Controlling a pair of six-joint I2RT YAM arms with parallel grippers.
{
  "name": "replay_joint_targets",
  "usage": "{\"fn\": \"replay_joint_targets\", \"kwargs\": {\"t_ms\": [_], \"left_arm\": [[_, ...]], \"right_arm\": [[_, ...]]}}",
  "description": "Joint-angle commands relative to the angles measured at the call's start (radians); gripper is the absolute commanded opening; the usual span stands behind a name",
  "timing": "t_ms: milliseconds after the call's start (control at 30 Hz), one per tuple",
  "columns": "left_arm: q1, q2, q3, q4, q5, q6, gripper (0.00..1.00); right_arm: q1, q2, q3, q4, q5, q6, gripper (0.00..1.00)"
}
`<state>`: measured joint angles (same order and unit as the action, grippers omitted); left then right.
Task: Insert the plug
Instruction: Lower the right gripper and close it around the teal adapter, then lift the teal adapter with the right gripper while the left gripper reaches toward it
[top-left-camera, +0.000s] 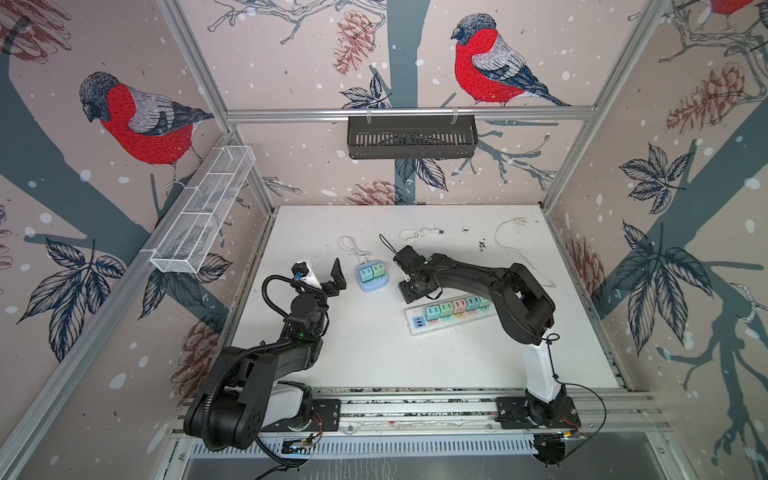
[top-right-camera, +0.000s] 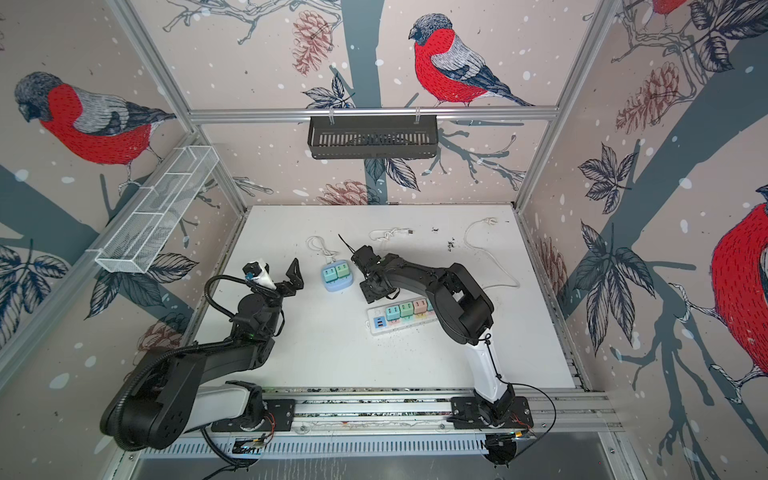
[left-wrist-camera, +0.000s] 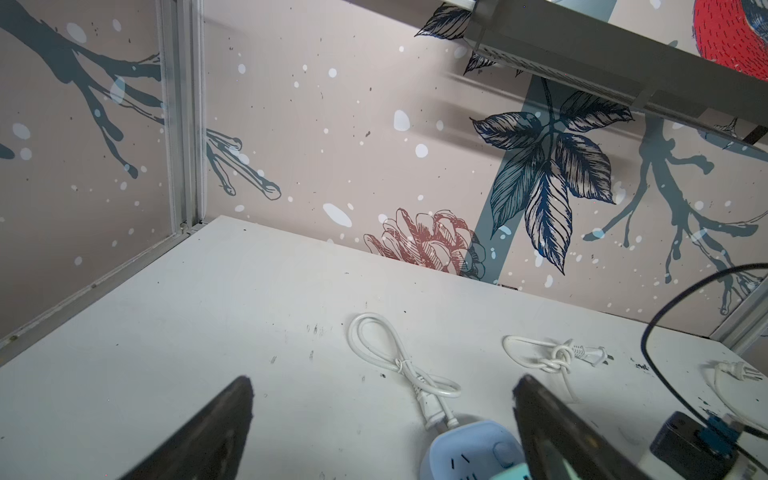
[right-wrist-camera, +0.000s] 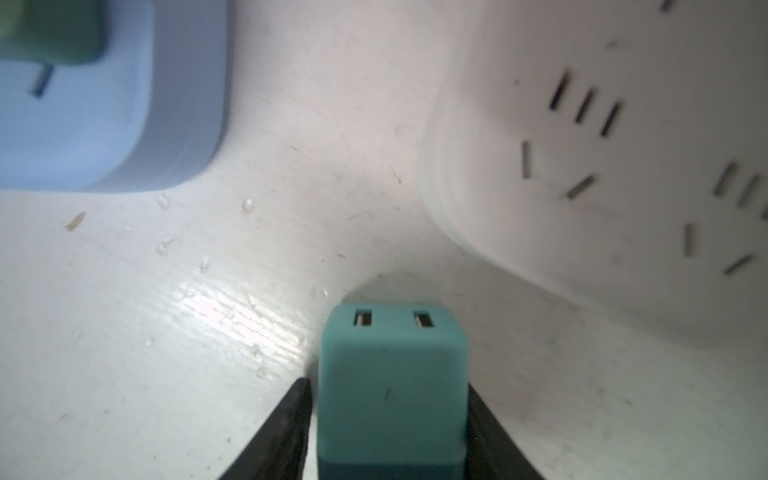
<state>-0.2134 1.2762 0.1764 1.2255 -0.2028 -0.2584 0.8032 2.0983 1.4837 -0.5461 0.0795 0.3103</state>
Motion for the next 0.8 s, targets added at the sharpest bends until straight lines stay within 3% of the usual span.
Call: {"fn": "replay_joint_targets", "kwargs": {"t_ms": [0, 267, 600, 667, 767], "left_arm": [[0.003, 0.001, 0.005, 0.024, 0.004, -0.014, 0.97], [0.002, 0.001, 0.008, 0.022, 0.006, -0.014, 0.97], [0.004, 0.007, 0.037, -0.023, -0.059, -0.049, 0.97], [0.004, 0.009, 0.080, -0.098, -0.114, -0.107, 0.97], [0.004, 0.004, 0.206, -0.346, -0.171, -0.209, 0.97]], "right_arm": [[-0.002, 0.015, -0.020, -0.025, 0.052, -0.007, 0.60], [-0.002, 0.029, -0.035, -0.010, 0.059, -0.004, 0.58], [-0.003, -0.019, -0.060, 0.011, 0.062, 0.006, 0.35], [-0.002, -0.030, -0.059, 0.021, 0.065, 0.008, 0.34], [-0.002, -0.058, -0.048, 0.052, 0.068, -0.002, 0.30]]}}
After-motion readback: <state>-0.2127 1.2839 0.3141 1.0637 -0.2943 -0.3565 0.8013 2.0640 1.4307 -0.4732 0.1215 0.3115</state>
